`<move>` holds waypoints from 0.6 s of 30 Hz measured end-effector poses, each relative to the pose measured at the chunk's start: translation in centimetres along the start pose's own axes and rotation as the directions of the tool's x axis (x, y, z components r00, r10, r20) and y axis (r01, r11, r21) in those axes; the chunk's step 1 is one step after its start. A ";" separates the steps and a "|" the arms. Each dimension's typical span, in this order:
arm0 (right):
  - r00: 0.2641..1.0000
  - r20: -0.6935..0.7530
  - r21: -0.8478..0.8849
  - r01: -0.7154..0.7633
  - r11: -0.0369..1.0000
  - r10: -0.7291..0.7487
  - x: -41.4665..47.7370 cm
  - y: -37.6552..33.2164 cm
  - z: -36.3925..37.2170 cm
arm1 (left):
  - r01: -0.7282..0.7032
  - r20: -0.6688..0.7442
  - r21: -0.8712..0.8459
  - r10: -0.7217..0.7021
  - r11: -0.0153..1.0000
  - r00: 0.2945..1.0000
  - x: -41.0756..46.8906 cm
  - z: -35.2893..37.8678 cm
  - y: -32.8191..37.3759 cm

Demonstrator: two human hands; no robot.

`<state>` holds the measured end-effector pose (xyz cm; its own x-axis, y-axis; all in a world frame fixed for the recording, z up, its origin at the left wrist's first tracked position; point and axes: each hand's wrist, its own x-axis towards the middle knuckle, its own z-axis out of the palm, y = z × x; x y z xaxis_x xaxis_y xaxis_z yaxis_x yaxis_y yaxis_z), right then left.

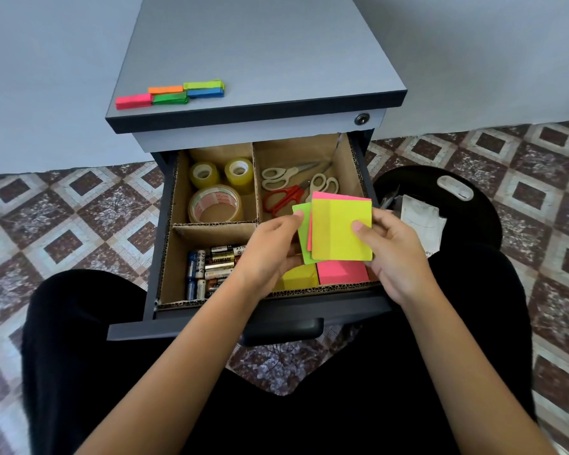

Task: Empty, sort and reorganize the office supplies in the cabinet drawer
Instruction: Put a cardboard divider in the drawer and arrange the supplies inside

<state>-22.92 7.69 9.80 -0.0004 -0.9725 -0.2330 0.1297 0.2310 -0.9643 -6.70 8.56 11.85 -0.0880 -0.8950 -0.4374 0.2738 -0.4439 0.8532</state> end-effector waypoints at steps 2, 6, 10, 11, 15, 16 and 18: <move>1.000 0.004 -0.017 -0.024 1.000 0.024 0.0 0.1 0.5 | -0.030 0.001 0.042 0.030 0.999 1.000 -0.3 -0.5 0.1; 0.999 0.006 -0.113 -0.036 0.993 0.037 0.0 0.4 1.0 | -0.036 -0.015 0.085 0.038 0.996 0.999 -0.7 -1.5 -0.2; 1.000 0.011 -0.169 -0.027 0.985 0.029 -0.1 0.5 1.2 | -0.050 -0.013 0.068 0.051 0.996 0.999 -1.0 -2.0 -0.5; 1.000 0.015 -0.174 -0.024 0.984 0.027 -0.2 0.4 1.3 | -0.046 -0.012 0.064 0.047 0.997 0.999 -1.1 -2.0 -0.5; 0.999 0.023 -0.146 -0.034 0.989 0.038 -0.2 0.2 1.4 | -0.027 -0.011 0.047 0.027 0.999 1.000 -1.2 -2.4 -0.7; 0.999 0.020 -0.142 -0.035 0.989 0.039 -0.2 0.2 1.4 | -0.026 -0.012 0.044 0.026 0.999 1.000 -1.2 -2.5 -0.7; 0.999 0.001 -0.136 -0.044 0.990 0.044 -0.2 0.3 1.3 | -0.029 -0.018 0.042 0.030 0.999 0.999 -1.3 -2.8 -0.6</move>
<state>-21.55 7.91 9.76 0.0060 -0.9613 -0.2754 -0.0061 0.2753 -0.9613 -4.05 10.11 11.15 -0.0623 -0.9069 -0.4167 0.2362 -0.4191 0.8767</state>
